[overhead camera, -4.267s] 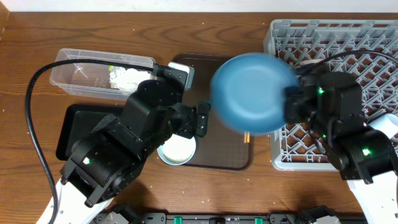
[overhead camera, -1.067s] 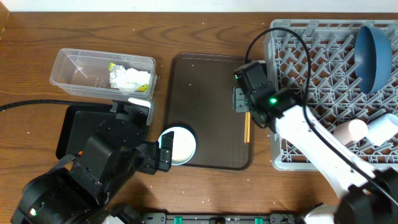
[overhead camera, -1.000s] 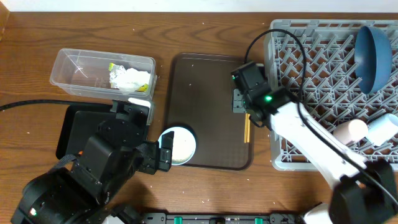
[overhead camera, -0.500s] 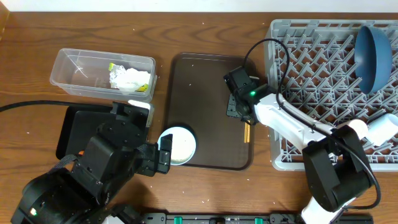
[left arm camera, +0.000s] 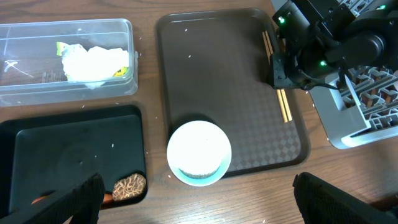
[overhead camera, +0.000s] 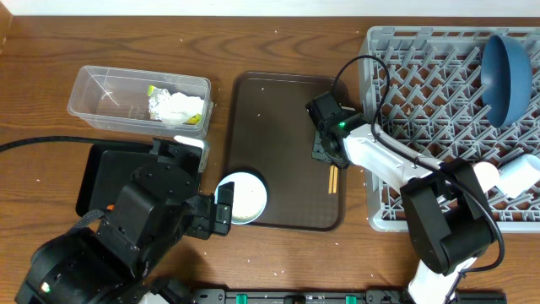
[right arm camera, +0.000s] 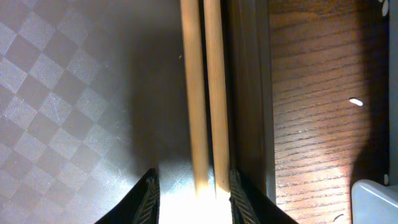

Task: Sort waste into correct bins and load items into the dishwasher rack
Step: 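Move the right gripper to the wooden chopsticks and grasp them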

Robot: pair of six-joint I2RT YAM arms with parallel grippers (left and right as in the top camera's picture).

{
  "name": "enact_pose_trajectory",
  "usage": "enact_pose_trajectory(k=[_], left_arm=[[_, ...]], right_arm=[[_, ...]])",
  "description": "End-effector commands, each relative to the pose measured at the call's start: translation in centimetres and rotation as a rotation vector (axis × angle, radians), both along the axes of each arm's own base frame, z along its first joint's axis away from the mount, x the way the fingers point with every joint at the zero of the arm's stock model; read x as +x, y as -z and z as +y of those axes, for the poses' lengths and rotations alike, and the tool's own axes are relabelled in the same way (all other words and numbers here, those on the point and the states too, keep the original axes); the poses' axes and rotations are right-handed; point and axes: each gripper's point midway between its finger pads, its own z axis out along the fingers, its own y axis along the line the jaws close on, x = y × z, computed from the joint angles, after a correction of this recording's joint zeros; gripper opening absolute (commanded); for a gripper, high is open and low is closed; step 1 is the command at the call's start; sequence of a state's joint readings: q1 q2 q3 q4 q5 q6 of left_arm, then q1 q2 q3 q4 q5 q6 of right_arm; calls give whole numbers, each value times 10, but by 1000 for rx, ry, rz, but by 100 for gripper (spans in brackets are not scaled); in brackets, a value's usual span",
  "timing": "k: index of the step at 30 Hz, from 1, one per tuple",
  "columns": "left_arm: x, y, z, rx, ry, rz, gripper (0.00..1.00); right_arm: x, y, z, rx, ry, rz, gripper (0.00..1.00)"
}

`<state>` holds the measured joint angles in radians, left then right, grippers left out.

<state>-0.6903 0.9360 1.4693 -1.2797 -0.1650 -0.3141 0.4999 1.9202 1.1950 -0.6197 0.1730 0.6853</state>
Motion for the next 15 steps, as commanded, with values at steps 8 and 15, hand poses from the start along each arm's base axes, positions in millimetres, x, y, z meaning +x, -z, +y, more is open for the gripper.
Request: enact_pose_trajectory(k=[8,15], left_arm=[[1,-3,3,4,-16,-12,98],[1,-3,3,4,-16,-13,98]], right_arm=[[4,-3,10,-6,-222,-4,40],[8,-36,21,65,-240,-72,38]])
